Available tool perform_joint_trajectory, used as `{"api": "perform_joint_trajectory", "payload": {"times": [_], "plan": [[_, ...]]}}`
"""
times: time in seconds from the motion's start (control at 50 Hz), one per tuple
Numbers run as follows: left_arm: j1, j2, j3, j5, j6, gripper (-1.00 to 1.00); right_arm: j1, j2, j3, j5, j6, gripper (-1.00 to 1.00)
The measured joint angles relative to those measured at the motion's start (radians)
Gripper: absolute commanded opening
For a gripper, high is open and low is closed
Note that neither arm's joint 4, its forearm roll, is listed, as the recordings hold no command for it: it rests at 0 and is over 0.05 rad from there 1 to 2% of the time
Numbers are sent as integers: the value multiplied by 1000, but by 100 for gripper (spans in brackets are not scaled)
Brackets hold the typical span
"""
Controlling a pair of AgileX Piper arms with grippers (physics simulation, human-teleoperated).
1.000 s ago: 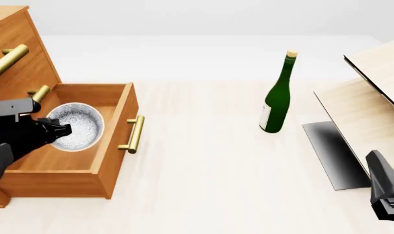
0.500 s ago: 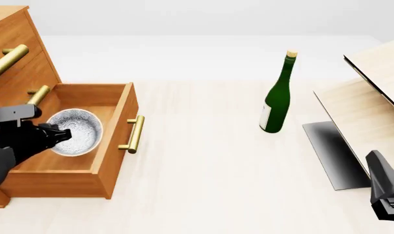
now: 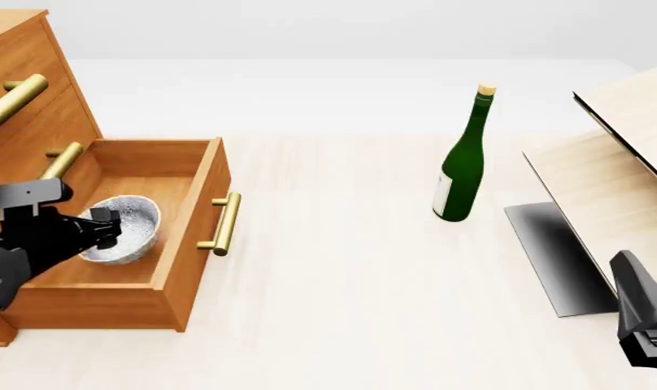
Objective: Put the bowl in the bottom drawer of the cabinet and close it.
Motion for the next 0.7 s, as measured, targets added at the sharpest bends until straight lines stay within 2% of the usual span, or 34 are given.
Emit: {"api": "perform_joint_trajectory", "payload": {"times": [0.34,0.7], "plan": [[0,6,-4,3,-1,100,0,0,0,0,0,100],[-13,-49,0,35,-7,100,0,0,0,0,0,100]]}}
